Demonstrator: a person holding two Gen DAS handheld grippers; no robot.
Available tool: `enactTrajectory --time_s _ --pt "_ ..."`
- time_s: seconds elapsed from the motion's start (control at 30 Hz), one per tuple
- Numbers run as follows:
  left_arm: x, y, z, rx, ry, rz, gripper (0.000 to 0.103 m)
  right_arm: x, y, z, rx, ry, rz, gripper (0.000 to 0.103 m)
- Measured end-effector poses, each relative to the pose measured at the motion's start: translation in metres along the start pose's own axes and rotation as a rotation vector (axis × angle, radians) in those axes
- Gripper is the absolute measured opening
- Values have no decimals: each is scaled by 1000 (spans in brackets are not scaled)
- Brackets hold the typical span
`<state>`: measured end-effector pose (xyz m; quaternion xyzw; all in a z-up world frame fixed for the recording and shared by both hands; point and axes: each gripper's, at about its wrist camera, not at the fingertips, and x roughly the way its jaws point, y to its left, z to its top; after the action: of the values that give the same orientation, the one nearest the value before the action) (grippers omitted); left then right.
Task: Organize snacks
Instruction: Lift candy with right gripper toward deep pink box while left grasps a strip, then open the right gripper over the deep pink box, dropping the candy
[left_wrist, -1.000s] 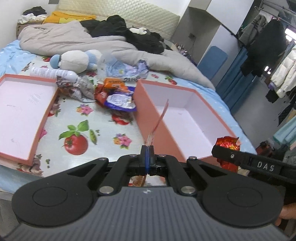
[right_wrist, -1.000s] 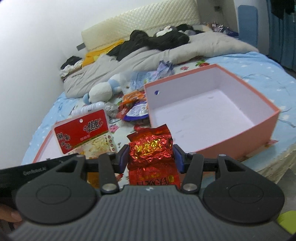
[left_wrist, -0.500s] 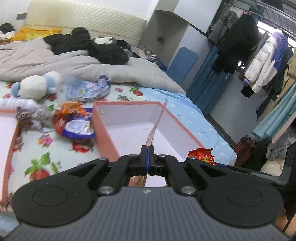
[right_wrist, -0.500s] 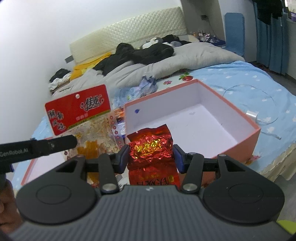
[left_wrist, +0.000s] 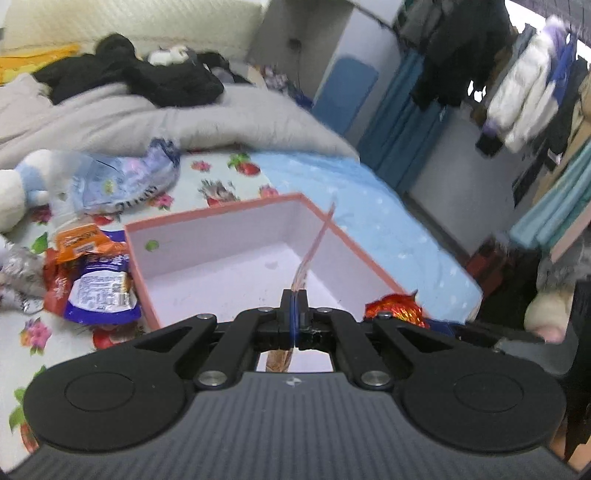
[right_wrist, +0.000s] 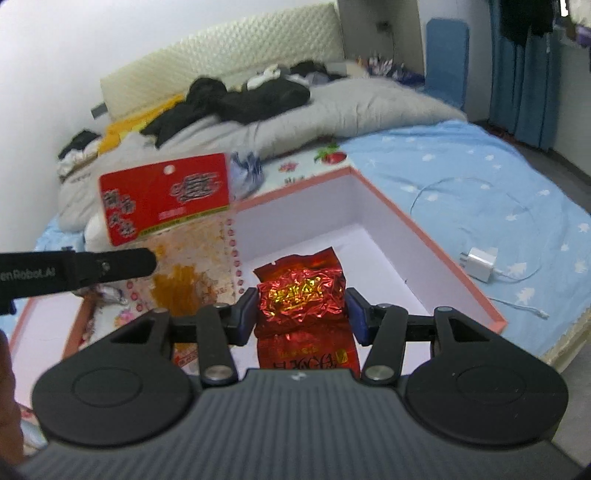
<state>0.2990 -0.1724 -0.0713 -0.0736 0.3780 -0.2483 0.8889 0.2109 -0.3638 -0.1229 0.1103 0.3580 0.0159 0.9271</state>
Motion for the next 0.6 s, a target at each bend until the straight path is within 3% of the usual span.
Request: enactTrajectory --time_s 0.23,0.47,0.53,0.6 --pt "59 15 22 9 106 69 0 46 -14 11 18 84 -29 54" --pt "83 22 19 8 194 43 1 58 -20 10 26 114 -38 55" --pt "83 22 17 11 211 8 9 56 -23 9 45 116 -29 55" --pt "81 24 13 4 218 24 21 54 -24 8 53 113 -26 64"
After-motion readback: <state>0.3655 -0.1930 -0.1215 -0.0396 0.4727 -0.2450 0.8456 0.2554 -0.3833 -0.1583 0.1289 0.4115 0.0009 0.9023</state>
